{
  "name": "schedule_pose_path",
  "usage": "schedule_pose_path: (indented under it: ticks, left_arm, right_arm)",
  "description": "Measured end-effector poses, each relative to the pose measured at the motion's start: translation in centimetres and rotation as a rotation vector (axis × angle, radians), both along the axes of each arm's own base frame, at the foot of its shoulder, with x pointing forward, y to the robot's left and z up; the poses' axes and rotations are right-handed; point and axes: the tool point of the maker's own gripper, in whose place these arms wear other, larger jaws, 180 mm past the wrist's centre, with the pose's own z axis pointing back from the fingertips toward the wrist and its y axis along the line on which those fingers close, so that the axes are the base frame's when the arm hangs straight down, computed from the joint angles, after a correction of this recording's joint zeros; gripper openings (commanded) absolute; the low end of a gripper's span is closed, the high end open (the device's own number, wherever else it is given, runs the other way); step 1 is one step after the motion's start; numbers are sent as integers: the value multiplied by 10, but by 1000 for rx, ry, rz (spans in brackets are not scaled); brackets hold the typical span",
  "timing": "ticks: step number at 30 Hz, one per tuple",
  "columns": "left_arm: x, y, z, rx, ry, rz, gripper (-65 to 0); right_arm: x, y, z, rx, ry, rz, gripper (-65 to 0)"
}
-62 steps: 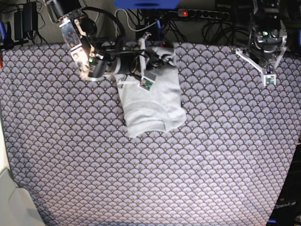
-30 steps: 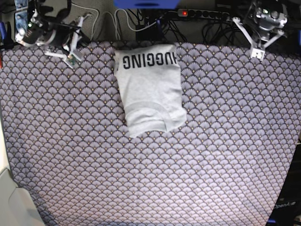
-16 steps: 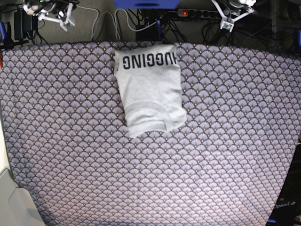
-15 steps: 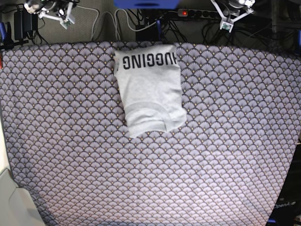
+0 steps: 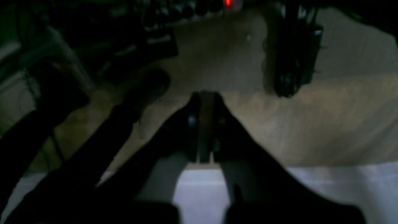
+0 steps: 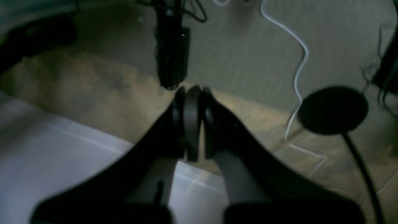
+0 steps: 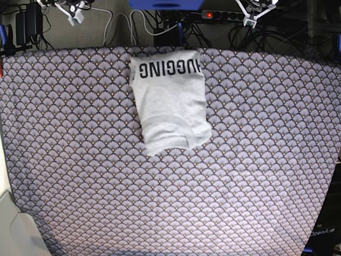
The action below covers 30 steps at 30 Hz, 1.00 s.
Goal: Fold the T-shirt properly
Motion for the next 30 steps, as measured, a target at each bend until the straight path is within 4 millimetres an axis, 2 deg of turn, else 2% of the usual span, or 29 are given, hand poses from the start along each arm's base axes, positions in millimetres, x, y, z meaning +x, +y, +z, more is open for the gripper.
schedule_pose_path:
  ticks: [2, 3, 6, 8, 10, 13, 19, 23, 25, 30]
  left_arm:
    - [-1, -6, -10, -12, -8, 14, -645]
    - [-5, -10, -15, -23, 2, 22, -645]
    - [0, -28, -25, -77, -51, 53, -645]
    - [-1, -25, -28, -62, -56, 46, -645]
    - [0, -8, -29, 11, -52, 19, -645]
    - [8, 3, -28, 104, -90, -20, -645]
    - [8, -16, -31, 107, -90, -22, -645]
    - [11, -21, -32, 100, -90, -18, -645]
    - [17, -22, -32, 98, -103, -13, -644]
    - [19, -20, -32, 101, -106, -1, -642]
  right_arm:
    - [-5, 19, -6, 32, 8, 38, -650]
    - [-7, 24, -11, 17, 13, 38, -650]
    - [-7, 34, -23, -34, 6, 33, -650]
    - [-5, 28, -30, -111, -7, 38, -650]
    - [-2, 22, -35, -169, -37, 46, -650]
    - [8, 16, -39, -276, -131, 17, -650]
    - [-5, 0, -44, -501, -122, -6, -650]
    - [7, 12, -47, -483, -141, -14, -650]
    - [8, 16, -47, -476, -143, -15, -650]
    - [10, 18, -46, -466, -178, -16, -650]
